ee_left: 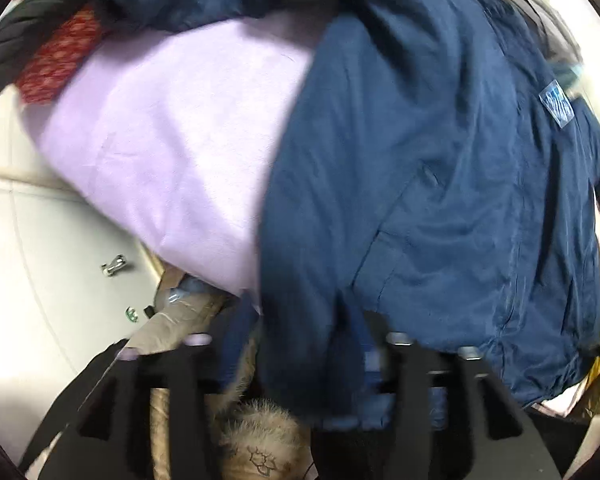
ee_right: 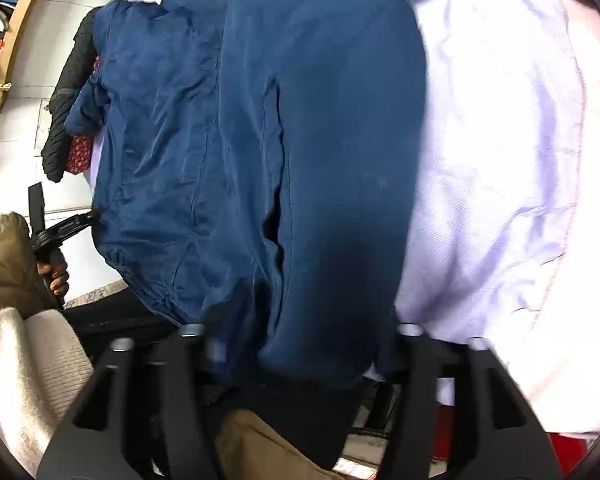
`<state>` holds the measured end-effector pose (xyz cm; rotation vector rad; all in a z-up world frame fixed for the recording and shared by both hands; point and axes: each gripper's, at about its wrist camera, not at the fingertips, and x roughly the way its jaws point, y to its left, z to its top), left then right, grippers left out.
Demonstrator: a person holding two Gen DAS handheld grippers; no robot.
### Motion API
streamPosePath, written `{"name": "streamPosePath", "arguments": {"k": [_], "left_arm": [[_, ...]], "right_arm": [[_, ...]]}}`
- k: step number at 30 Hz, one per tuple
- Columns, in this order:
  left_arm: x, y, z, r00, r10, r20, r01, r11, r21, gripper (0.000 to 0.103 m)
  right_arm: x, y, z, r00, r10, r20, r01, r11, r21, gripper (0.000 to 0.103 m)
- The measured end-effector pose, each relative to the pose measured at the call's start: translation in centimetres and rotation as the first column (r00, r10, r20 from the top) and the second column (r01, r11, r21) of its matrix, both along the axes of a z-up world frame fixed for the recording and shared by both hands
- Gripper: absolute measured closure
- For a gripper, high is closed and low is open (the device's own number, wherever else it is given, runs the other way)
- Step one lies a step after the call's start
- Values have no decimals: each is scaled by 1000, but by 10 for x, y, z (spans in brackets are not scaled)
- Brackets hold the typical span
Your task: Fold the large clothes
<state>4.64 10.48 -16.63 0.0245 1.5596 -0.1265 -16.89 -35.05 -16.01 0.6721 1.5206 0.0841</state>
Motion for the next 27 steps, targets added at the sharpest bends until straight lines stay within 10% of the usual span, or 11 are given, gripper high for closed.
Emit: {"name": "streamPosePath", "arguments": {"k": [8, 15, 27], "left_arm": [[28, -37, 83, 950, -126, 284, 111, 991, 70, 24], [42, -80, 71, 925, -210, 316, 200, 978, 64, 23], [115, -44, 41, 957, 71, 281, -33, 990, -139, 23]], "right_arm": [[18, -76, 29, 995, -77, 68, 86, 986, -144, 24], [67, -82, 37, 990, -57, 128, 79, 982, -170, 24], [116, -88, -3, 951, -275, 144, 286, 956, -59, 24]]}}
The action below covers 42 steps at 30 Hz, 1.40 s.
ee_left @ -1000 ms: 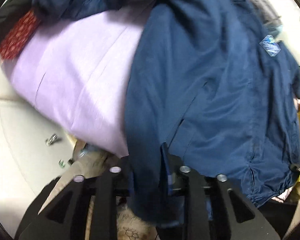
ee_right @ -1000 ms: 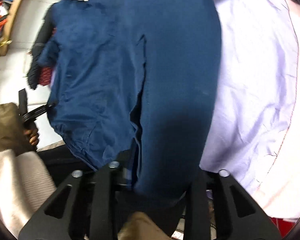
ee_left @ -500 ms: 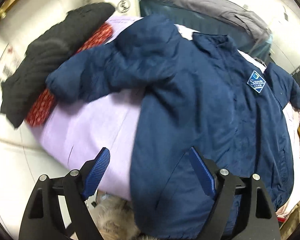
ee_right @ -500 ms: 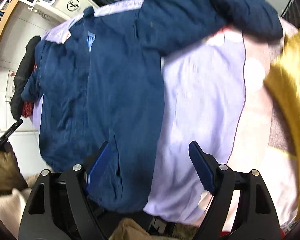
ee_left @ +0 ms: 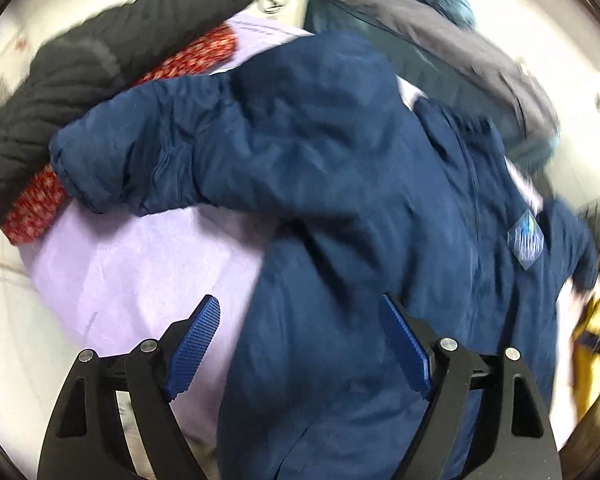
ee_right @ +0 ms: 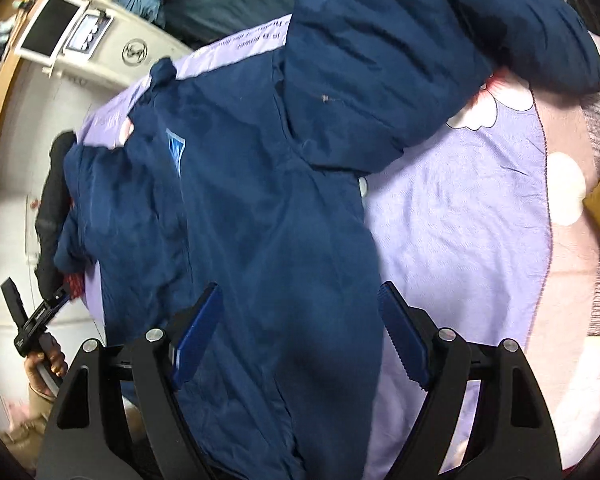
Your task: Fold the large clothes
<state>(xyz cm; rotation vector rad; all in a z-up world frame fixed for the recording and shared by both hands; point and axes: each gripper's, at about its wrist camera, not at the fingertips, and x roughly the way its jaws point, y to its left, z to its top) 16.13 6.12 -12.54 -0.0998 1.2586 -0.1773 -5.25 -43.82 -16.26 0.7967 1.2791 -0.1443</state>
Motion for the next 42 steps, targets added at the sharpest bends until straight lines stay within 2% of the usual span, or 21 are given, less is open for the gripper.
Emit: {"name": "streamPosePath", "arguments": {"k": [2, 4, 8, 11, 12, 13, 14, 15, 18, 22, 26, 28, 31, 32, 34, 36, 38, 39, 40, 42], "left_arm": [[17, 11, -4, 998, 67, -7, -68, 996, -66, 23], [36, 14, -14, 994, 96, -43, -101, 982, -159, 23], [63, 0, -38, 989, 91, -120, -120, 958, -262, 23], [80, -5, -57, 976, 153, -153, -195, 929, -315, 25], [83, -4, -60, 973, 171, -156, -214, 919, -330, 29], [88, -3, -66, 964, 207, -168, -254, 903, -346, 40], [91, -3, -69, 957, 223, -186, -276, 897, -346, 48], [93, -2, -72, 953, 234, -194, -289, 897, -335, 72], [99, 2, -61, 960, 241, -142, -275, 909, -312, 93], [110, 18, -20, 970, 242, 8, -235, 949, -210, 97], [131, 52, -2, 955, 290, 61, -283, 953, -105, 97], [141, 61, -7, 956, 276, 97, -278, 961, 2, 97], [151, 69, -33, 960, 275, 55, -279, 957, 83, 97], [153, 66, -40, 965, 258, 47, -261, 958, 117, 97], [152, 47, -50, 982, 182, 56, -190, 951, 242, 94], [147, 31, -44, 988, 123, 91, -146, 938, 314, 93], [140, 22, -32, 990, 94, 109, -125, 936, 328, 88], [137, 19, -26, 990, 89, 112, -121, 941, 317, 74], [133, 18, -19, 989, 89, 115, -120, 949, 293, 53], [115, 19, 4, 978, 110, 177, -152, 958, 243, 23]], "right_arm": [[3, 6, 0, 1000, -14, 10, 14, 1000, 17, 24], [6, 14, 0, 1000, -4, 10, 4, 1000, 10, 24], [9, 36, 1, 1000, 24, 7, -24, 1000, -18, 24], [5, 48, 1, 999, 37, -1, -37, 999, -38, 24], [3, 51, 2, 999, 37, -1, -37, 998, -48, 24], [0, 53, 2, 999, 34, 0, -34, 998, -55, 24], [-3, 54, 1, 1000, 30, -1, -30, 998, -59, 24], [-6, 55, 0, 1000, 23, -6, -23, 998, -62, 24], [-16, 50, -4, 1000, -15, -23, 14, 998, -60, 24], [-21, 45, -3, 999, -35, -28, 32, 996, -84, 24], [-16, 41, -3, 998, -50, -24, 48, 995, -93, 24], [-13, 40, -1, 998, -57, -17, 55, 994, -94, 24], [-6, 38, -1, 998, -67, -14, 65, 993, -97, 24], [-5, 38, -2, 997, -69, -17, 67, 992, -104, 24], [-2, 34, -7, 996, -88, -31, 84, 990, -113, 24], [-2, 29, -12, 993, -115, -36, 111, 989, -99, 24], [-1, 26, -14, 990, -139, -32, 136, 987, -81, 24], [-2, 24, -16, 988, -149, -33, 146, 986, -76, 24], [-3, 22, -17, 987, -158, -36, 155, 985, -72, 24], [-4, 16, -21, 983, -180, -39, 177, 982, -62, 24]]}}
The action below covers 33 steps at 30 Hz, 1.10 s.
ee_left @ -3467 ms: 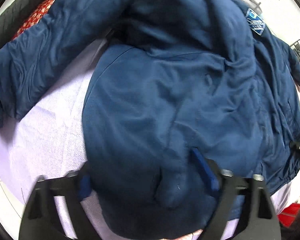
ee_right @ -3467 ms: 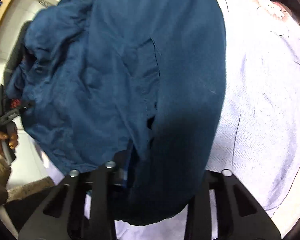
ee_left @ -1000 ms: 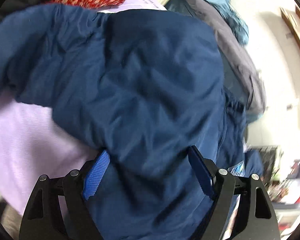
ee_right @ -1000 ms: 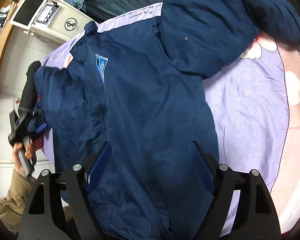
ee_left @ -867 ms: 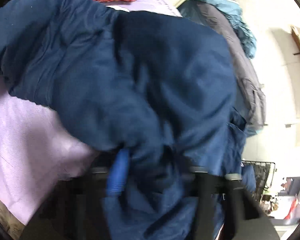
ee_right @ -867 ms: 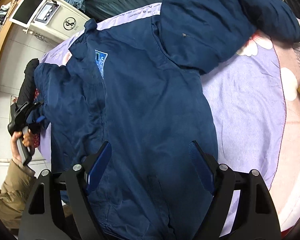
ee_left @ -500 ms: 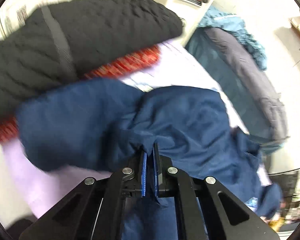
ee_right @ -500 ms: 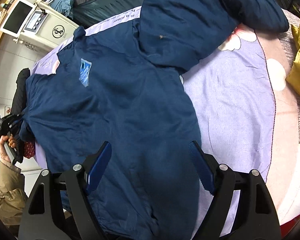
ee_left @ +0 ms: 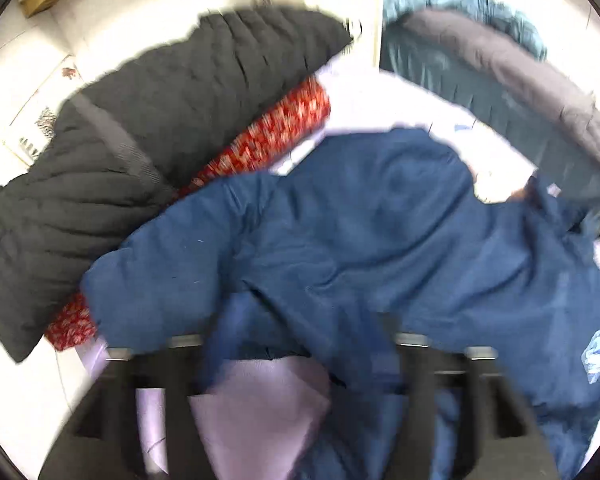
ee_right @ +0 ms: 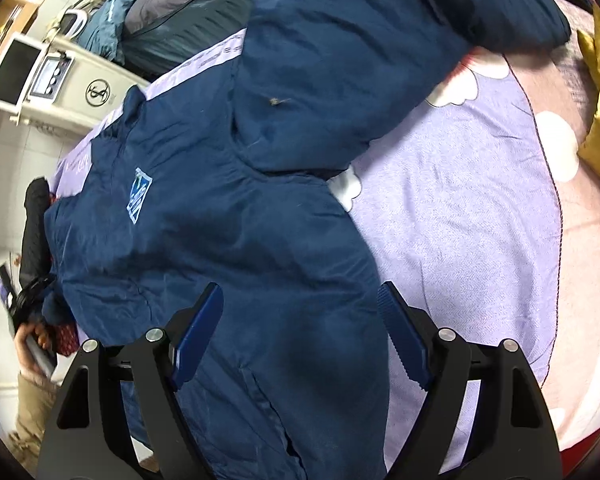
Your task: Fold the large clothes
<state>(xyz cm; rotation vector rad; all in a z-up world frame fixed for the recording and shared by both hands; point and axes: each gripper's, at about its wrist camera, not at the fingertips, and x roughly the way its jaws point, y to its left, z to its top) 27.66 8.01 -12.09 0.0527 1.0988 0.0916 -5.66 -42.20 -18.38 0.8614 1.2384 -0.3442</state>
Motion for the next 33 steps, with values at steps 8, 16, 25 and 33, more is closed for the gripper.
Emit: {"name": "streamPosePath", "arguments": {"k": [8, 16, 25, 33], "left_arm": [[-73, -5, 27, 997, -63, 34, 65, 997, -38, 20], [-138, -57, -6, 988, -108, -108, 98, 991, -94, 20], [-192, -133, -22, 947, -250, -204, 252, 968, -15, 20], [-213, -144, -15, 941, -250, -226, 259, 966, 7, 20]], "right_arm": [[-11, -41, -16, 992, -124, 34, 122, 991, 50, 24], [-36, -135, -35, 922, -376, 95, 366, 925, 107, 24], [-35, -243, -39, 883, -454, 123, 458, 889, -10, 24], [-17, -280, -72, 864, -492, 104, 497, 867, -24, 21]]}}
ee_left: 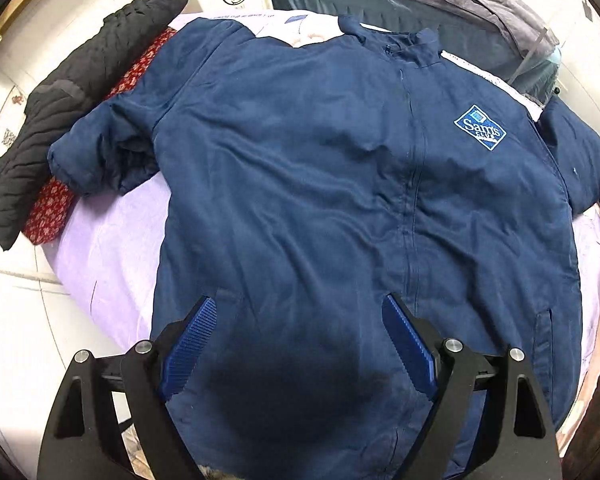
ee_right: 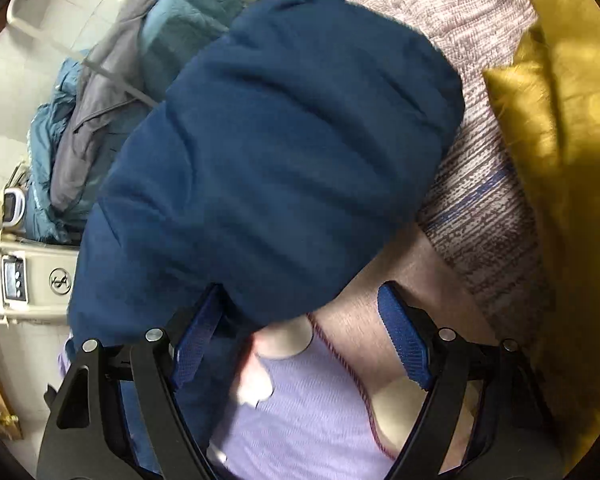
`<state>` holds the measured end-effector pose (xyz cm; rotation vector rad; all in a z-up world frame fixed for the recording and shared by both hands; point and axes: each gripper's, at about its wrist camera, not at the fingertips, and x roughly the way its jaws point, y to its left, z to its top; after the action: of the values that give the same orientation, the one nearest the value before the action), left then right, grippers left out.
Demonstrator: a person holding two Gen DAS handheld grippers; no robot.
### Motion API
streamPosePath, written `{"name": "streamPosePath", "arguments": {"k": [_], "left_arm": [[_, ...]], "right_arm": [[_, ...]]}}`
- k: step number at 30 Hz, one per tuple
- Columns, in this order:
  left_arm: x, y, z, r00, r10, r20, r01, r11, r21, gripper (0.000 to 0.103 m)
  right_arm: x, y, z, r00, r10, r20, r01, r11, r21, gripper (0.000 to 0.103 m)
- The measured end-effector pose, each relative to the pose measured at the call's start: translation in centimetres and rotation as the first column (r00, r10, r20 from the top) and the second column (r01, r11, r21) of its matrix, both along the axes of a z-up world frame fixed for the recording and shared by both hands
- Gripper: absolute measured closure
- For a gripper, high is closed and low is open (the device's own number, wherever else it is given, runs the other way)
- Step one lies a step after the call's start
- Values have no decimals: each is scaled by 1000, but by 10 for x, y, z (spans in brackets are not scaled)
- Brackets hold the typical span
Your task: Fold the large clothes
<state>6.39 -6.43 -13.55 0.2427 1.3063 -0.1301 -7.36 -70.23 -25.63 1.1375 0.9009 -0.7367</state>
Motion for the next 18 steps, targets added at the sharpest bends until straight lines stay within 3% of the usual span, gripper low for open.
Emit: {"name": "streamPosePath", "arguments": {"k": [1, 2, 3, 6, 9, 13, 18], "left_arm": [[-2, 2, 0, 1000, 5, -2, -5, 1000, 3, 20], [-4, 2, 0, 1000, 9, -3, -9, 1000, 7, 20], [-6, 3, 0, 1000, 14, -5, -14, 1000, 12, 20], [-8, 3, -5, 1000, 19, -22, -18, 1000, 20, 20], [-9, -2, -6, 1000, 7, -25, -7, 1000, 11, 20], [-7, -17, -2, 999, -42, -15, 42, 999, -7, 20], [-4, -35, 4, 995, -103, 7, 103, 994, -44, 20]], "right_arm": [[2, -1, 3, 1000, -3, 6, 3, 1000, -22, 21], [6, -2, 7, 1000, 11, 17, -10, 999, -40, 33], [10, -2, 14, 998, 36, 44, -33, 998, -57, 64], [14, -3, 38, 995, 72, 66, -63, 990, -128, 85], [10, -8, 74, 988, 107, 114, -85, 980, -182, 91], [-15, -28, 130, 986, 133, 104, -97, 952, -291, 93], [-59, -64, 164, 995, 82, 58, -55, 931, -360, 94]]}}
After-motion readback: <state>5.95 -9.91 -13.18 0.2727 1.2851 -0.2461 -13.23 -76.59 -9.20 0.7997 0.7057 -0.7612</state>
